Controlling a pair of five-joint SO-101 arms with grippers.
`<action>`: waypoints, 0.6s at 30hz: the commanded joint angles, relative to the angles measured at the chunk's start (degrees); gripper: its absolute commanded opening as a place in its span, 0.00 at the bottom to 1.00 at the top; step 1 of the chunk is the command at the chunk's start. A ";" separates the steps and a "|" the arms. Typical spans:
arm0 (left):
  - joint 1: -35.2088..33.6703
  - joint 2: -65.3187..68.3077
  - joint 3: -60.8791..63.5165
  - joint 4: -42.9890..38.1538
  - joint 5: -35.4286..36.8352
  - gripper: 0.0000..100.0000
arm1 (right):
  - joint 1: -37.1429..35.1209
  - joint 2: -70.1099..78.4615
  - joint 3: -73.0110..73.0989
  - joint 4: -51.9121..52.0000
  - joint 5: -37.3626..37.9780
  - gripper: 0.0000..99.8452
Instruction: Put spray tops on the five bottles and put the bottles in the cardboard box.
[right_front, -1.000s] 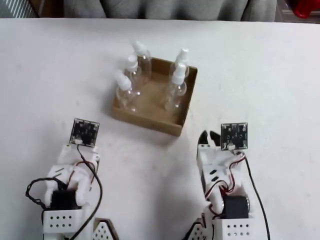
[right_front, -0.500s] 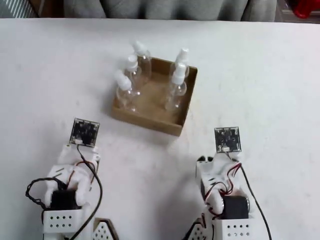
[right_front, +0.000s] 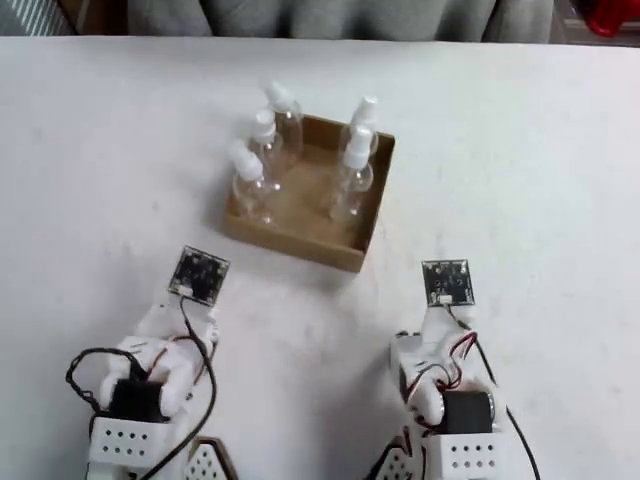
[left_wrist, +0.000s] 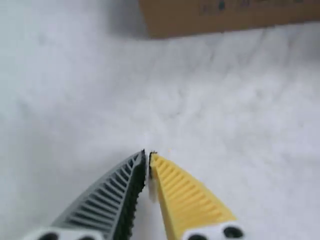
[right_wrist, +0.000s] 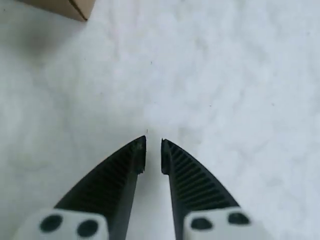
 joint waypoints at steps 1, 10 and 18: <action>0.22 -0.40 -0.18 2.37 -0.53 0.02 | 0.57 -0.22 0.53 -0.66 0.00 0.02; -1.10 -0.40 -0.18 2.37 -0.53 0.02 | 0.66 -0.22 0.53 -0.66 0.00 0.02; -1.10 -0.40 -0.18 2.37 -0.44 0.02 | 0.66 -0.22 0.53 -0.66 0.00 0.02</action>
